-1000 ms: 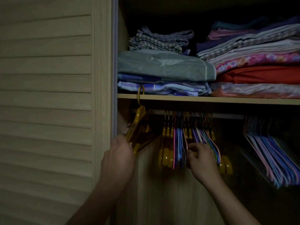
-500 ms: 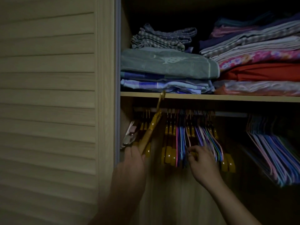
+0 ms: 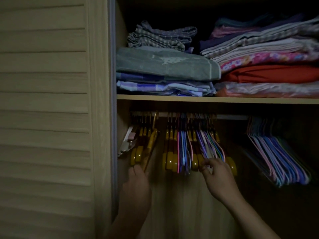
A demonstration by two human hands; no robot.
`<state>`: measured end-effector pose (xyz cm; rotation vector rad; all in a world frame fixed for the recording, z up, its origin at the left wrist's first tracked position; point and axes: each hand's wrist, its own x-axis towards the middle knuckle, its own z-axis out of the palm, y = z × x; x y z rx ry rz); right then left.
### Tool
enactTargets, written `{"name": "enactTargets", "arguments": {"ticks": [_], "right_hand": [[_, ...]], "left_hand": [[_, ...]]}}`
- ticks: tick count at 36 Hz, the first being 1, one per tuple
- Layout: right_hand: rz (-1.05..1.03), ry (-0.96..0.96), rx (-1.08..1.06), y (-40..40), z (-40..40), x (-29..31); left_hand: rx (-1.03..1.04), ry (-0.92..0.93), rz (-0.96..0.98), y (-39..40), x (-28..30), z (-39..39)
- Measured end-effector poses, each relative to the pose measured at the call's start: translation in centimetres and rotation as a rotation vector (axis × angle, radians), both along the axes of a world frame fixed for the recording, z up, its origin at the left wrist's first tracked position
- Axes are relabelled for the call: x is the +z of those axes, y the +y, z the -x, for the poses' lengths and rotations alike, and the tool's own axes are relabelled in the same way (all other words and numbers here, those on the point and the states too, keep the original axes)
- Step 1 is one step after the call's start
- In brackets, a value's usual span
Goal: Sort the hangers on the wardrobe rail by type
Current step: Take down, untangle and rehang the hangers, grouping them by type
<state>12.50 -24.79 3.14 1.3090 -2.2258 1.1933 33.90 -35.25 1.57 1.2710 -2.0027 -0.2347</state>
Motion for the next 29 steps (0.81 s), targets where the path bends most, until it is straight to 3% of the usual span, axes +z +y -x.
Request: {"name": "enactTargets", "arguments": {"ticks": [11,16,29], "right_hand": [[-0.036,0.009,-0.018,0.6,0.2,0.7],[-0.073,0.014,-0.014,0.7,0.3,0.9],[-0.12,0.026,0.02,-0.7,1.9,0.8]], "left_hand": [[-0.099,0.104,0.035,-4.4,3.3,3.1],[-0.189,0.152,-0.119,-5.9,6.1,5.5],[-0.18,0.043,-0.073,-8.8,9.2,8.5]]}}
